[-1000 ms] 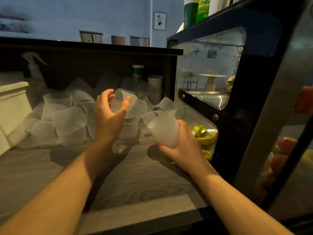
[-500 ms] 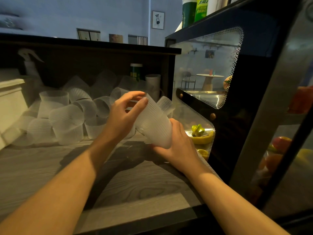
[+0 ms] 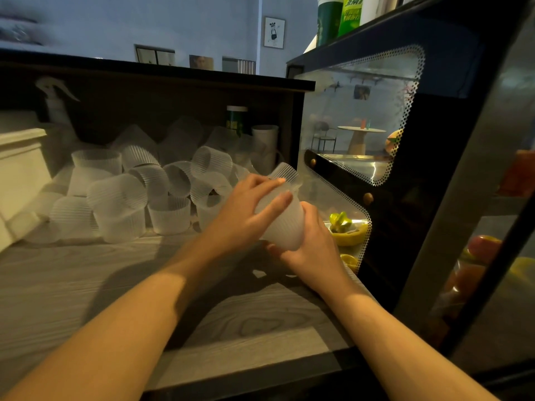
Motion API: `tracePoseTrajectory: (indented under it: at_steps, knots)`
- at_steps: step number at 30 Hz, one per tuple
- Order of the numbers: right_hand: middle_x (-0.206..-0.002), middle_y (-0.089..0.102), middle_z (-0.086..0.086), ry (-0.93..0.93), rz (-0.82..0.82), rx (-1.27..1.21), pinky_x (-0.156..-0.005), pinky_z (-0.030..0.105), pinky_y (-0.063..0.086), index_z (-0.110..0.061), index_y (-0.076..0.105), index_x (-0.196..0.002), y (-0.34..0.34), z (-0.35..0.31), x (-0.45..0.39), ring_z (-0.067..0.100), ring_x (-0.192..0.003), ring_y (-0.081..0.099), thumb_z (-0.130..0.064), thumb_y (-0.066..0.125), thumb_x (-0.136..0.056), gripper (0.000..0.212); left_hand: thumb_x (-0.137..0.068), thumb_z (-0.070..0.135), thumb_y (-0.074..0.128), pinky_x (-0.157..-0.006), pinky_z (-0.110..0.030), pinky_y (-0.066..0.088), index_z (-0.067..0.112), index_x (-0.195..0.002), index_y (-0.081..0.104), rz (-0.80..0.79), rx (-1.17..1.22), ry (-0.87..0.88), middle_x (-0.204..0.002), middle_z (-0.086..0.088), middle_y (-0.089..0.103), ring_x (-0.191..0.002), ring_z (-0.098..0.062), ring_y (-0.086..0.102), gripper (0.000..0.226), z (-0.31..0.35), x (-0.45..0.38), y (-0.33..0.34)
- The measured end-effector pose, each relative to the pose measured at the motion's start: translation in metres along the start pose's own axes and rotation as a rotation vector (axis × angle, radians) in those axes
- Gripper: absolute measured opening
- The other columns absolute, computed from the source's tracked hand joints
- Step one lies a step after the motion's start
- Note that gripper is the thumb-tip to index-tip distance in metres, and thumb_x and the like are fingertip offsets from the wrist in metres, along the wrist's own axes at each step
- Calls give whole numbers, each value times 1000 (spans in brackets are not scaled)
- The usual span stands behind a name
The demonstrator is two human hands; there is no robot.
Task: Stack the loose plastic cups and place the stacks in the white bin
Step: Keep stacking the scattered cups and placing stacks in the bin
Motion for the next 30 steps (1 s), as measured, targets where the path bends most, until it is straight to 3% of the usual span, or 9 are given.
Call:
tracePoseTrajectory:
  at_steps: [4, 8, 13, 17, 22, 24, 27, 30]
  knots:
    - [-114, 44, -8, 32, 37, -1, -65, 22, 38, -22, 34, -130, -4, 5, 0, 11, -100, 47, -46, 81, -70, 79, -87, 70, 29, -95, -30, 42, 26, -137, 53, 184, -14, -39, -124, 5, 50, -116, -11, 47, 71, -2, -1, -22]
    - [-113, 42, -9, 71, 42, 0, -70, 25, 39, -23, 33, -131, -5, 9, 1, 10, -100, 46, -50, 79, -70, 81, -91, 59, 51, -99, -43, 43, 19, -140, 46, 477, -316, -189, -133, -5, 49, -121, -22, 46, 64, -34, 10, -73]
    - [-112, 41, -9, 77, 44, 9, -72, 28, 39, -22, 34, -130, -5, 8, 1, 11, -99, 46, -51, 78, -70, 80, -81, 70, 59, -110, -47, 29, 21, -152, 24, 334, -475, -534, -153, -8, 32, -139, -29, 30, 93, -82, 19, -80]
    - [-114, 41, -8, 84, 41, 12, -75, 30, 43, -21, 34, -131, -5, 9, 1, 12, -101, 46, -51, 78, -70, 81, -77, 75, 57, -108, -49, 31, 20, -152, 20, 231, -606, -598, -151, -11, 40, -137, -33, 34, 100, -95, 21, -74]
    - [-114, 41, -8, 96, 35, 24, -79, 36, 49, -22, 32, -131, -5, 9, 2, 14, -103, 48, -53, 77, -71, 81, -83, 58, 65, -106, -45, 35, 21, -149, 31, 376, -386, -536, -147, -6, 38, -134, -28, 37, 83, -86, 22, -83]
    - [-114, 41, -8, 98, 36, 25, -80, 38, 50, -23, 32, -130, -5, 9, 2, 14, -103, 48, -54, 77, -70, 81, -86, 51, 65, -100, -37, 39, 22, -148, 34, 472, -239, -476, -145, -4, 35, -130, -20, 39, 75, -75, 23, -88]
    - [-114, 41, -8, 100, 29, 31, -81, 36, 50, -23, 32, -131, -5, 9, 2, 14, -104, 48, -53, 77, -71, 81, -91, 46, 60, -93, -27, 33, 21, -149, 32, 550, -124, -391, -143, -3, 32, -118, -5, 32, 70, -59, 24, -92]
    - [-116, 41, -8, 97, 23, 28, -81, 37, 51, -24, 31, -132, -4, 8, 2, 14, -105, 49, -53, 77, -71, 82, -94, 47, 54, -95, -29, 34, 21, -152, 28, 565, -66, -359, -143, -4, 32, -124, -11, 36, 68, -52, 24, -93]
Point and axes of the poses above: each hand's wrist, its own x-axis away from the middle knuckle, its own y-axis out of the palm, z = x × y, the point moved 10 cm from there along -x, towards the middle knuckle
